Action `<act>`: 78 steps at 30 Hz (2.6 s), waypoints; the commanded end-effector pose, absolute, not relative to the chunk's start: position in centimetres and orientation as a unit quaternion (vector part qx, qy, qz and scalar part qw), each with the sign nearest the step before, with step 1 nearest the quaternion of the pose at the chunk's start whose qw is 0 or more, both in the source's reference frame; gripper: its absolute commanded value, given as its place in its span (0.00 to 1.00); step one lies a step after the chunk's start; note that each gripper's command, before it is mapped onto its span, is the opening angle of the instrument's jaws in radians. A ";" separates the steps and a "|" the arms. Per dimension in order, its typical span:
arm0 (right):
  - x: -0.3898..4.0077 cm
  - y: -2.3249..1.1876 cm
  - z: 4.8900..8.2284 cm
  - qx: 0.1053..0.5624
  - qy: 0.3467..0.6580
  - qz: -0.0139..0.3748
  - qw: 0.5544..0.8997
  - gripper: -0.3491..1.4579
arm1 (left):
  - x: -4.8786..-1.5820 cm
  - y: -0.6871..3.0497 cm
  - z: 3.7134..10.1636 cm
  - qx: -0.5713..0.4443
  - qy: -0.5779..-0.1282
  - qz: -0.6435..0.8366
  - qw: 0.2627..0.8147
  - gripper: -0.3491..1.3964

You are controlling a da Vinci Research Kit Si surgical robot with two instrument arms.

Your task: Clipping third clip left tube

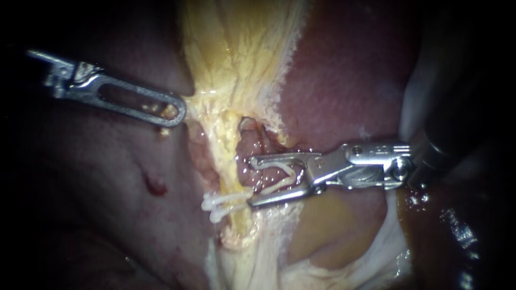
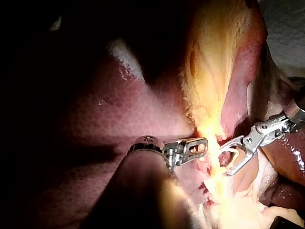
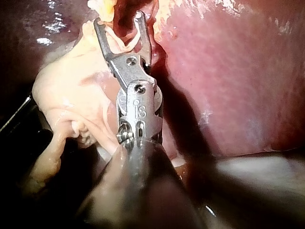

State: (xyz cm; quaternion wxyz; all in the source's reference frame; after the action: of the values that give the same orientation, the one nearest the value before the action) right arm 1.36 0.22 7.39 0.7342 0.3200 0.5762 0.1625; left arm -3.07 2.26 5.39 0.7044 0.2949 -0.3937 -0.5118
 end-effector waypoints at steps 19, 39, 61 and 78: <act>1.74 0.21 7.33 0.363 0.607 0.155 0.690 0.47 | -3.08 2.26 5.39 0.295 -0.394 -0.511 0.704 0.00; 2.15 0.18 7.24 0.410 0.647 0.163 0.622 0.47 | -3.11 2.25 5.42 0.295 -0.394 -0.511 0.705 0.00; 2.18 0.32 7.18 0.410 0.653 0.189 0.607 0.47 | -3.12 2.25 5.43 0.297 -0.394 -0.510 0.705 0.00; 2.10 0.44 7.15 0.410 0.659 0.208 0.596 0.47 | -3.12 2.26 5.44 0.297 -0.394 -0.510 0.705 0.00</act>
State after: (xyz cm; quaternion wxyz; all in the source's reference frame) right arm 2.10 0.44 7.15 0.5956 0.4096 0.6590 0.2076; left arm -3.12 2.26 5.44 0.7046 0.2966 -0.3941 -0.5101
